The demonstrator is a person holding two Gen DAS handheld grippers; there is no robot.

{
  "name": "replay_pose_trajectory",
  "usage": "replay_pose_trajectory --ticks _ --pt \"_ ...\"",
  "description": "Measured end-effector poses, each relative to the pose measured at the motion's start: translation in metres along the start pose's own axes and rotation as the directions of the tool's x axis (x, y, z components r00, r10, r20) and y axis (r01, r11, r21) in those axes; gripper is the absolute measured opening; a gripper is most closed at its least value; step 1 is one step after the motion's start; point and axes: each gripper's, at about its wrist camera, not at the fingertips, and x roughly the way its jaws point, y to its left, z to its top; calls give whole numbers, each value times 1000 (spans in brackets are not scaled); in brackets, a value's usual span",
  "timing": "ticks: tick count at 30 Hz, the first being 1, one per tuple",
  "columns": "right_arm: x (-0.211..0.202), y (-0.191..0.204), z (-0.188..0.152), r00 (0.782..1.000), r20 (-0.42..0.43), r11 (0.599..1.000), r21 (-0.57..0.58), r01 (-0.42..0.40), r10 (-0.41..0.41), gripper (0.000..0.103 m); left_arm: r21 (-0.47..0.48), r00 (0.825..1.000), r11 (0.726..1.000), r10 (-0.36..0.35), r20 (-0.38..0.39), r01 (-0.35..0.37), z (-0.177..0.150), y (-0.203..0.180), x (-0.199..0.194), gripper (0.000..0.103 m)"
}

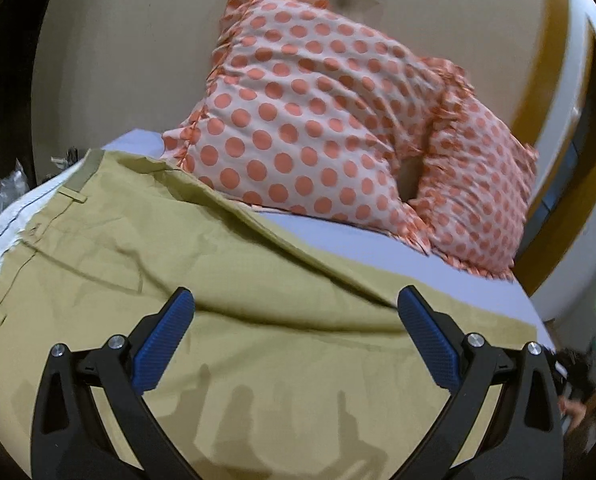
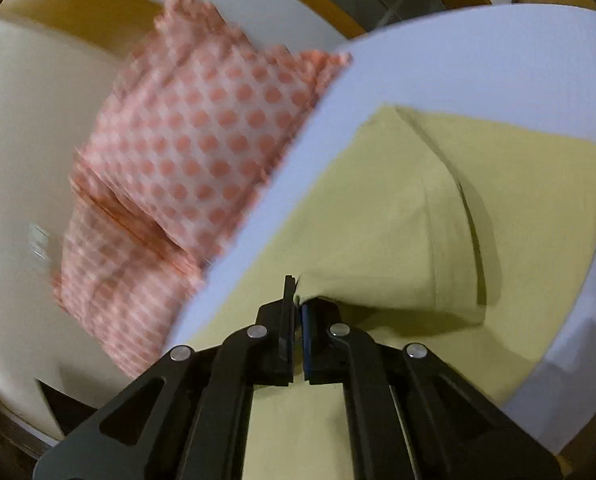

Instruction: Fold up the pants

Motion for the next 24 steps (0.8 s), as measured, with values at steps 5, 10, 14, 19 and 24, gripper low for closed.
replay_pose_trajectory --ticks 5,10,14,19,24 --pt "-25 2 3 995 56 997 -7 -82 82 2 -125 992 992 3 -124 -19 40 21 59 85" --pt "-31 3 3 992 65 994 -7 -110 110 2 -168 968 978 83 -235 -125 55 34 119 64" --pt "-28 8 5 990 67 993 -8 -120 120 2 -229 948 957 106 -300 -179 52 55 148 6" --pt "-38 14 11 987 96 992 -30 -125 128 2 -136 983 980 129 -130 -146 37 35 75 4" --pt "-77 5 13 981 163 994 -49 -99 106 2 -108 996 991 82 21 -79 -23 25 -43 4"
